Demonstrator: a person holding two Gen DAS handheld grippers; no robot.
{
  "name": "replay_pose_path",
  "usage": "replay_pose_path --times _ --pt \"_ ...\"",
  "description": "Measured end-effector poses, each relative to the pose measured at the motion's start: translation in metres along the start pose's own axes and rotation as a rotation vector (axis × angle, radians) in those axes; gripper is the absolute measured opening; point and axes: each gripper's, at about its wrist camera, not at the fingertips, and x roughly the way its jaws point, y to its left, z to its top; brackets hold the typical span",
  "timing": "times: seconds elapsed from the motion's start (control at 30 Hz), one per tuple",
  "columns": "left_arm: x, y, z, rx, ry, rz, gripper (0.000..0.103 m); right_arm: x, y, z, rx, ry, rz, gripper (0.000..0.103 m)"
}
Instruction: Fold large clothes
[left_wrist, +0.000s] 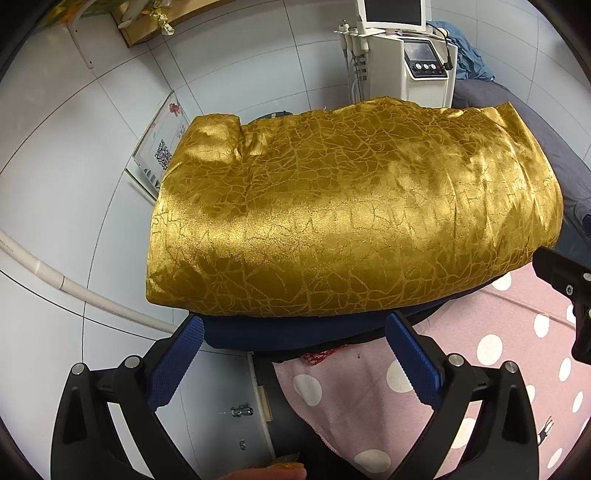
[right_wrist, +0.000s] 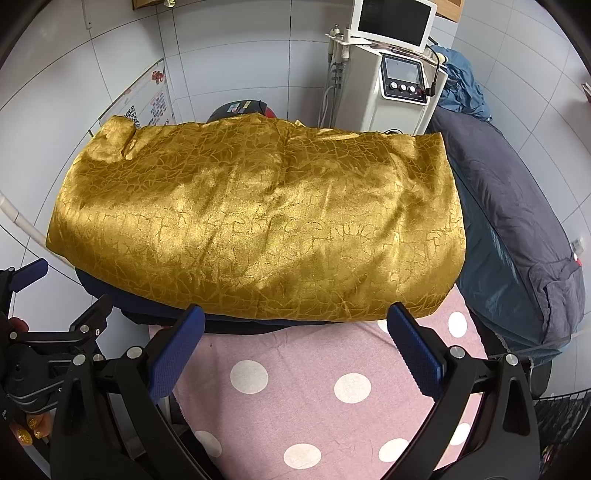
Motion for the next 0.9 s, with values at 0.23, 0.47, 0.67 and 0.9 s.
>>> replay_pose_path --times 0.23,0.47,0.67,0.9 --pt "-0.001 0.0 0.001 0.001 0.0 0.009 0.097 0.0 0.0 0.0 0.001 -0.002 -0.002 0.097" --pt "0.0 0.001 0.001 -0.006 0.003 0.004 0.097 0.0 0.0 0.0 -0.003 0.001 -0.002 0.097" --pt "-0.002 0.004 -0.003 -0.03 -0.032 -0.051 0.097 0.0 0.0 -0.001 -0.006 -0.002 -0.006 0.097" --pt "0.001 0.009 -0.003 -0.074 -0.04 -0.092 0.097 0.0 -0.001 0.0 0.006 -0.004 -0.009 0.097"
